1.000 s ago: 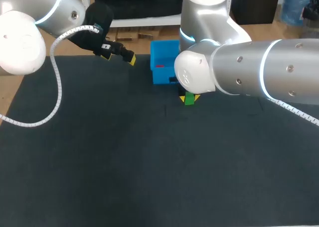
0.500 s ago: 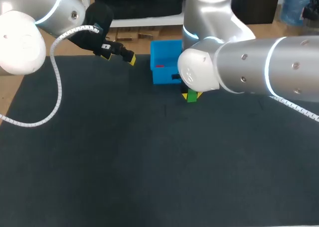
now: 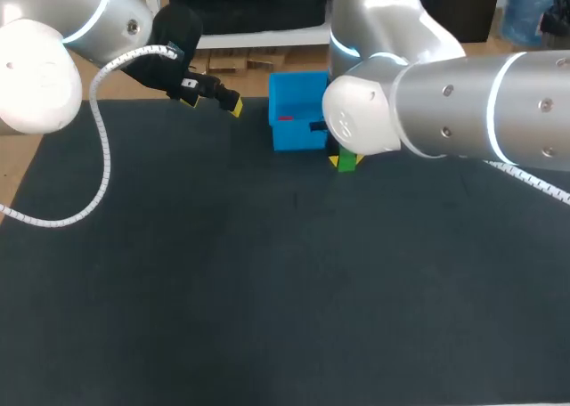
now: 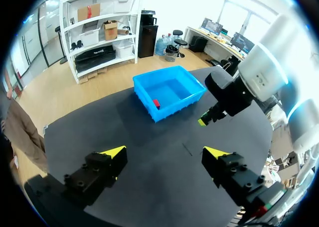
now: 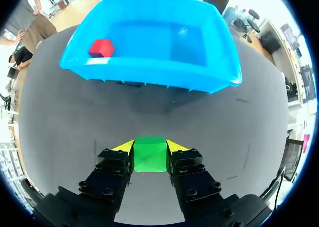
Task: Use the left arm to pick the red cube and place it into the blue plastic box first, then use the right arm to grasp the green cube and put it into the same blue plastic box after the first action is fully finished.
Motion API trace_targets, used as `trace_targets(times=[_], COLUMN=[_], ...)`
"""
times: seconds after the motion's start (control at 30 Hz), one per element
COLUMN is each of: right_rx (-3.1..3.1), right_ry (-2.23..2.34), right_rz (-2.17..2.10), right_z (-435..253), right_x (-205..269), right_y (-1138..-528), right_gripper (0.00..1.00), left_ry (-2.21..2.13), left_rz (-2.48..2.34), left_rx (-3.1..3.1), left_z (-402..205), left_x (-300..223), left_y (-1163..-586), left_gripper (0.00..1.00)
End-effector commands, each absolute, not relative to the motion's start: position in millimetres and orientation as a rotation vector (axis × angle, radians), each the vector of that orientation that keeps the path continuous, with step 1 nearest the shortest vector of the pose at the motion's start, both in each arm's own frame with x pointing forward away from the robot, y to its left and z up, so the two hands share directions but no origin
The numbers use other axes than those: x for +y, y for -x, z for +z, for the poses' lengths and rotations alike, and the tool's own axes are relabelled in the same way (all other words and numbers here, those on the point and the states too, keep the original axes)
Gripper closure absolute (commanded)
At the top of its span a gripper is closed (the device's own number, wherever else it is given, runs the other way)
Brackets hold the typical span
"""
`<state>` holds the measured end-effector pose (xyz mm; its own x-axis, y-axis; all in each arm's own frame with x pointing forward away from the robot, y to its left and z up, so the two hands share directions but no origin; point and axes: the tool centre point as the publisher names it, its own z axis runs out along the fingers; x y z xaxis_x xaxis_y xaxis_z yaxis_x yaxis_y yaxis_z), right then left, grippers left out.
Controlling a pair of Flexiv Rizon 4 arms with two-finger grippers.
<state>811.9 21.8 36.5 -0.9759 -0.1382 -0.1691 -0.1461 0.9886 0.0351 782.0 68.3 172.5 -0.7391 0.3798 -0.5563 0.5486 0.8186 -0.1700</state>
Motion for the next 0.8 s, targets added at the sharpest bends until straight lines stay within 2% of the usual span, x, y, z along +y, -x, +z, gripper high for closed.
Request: trace_targets(times=[0.03,0.8], right_rx=[2.951,2.896], right_ry=[0.216,0.155], right_rz=[0.068,0.12], right_z=[43,80], right_x=[21,20], right_y=[-806,-815], right_gripper=[1.0,1.0], left_ry=[-0.689,-0.689], left_rz=[-0.451,-0.451], left_rx=[2.484,2.484], left_z=[172,172], left_x=[70,70], left_y=[-782,-782], left_gripper=[0.0,0.0])
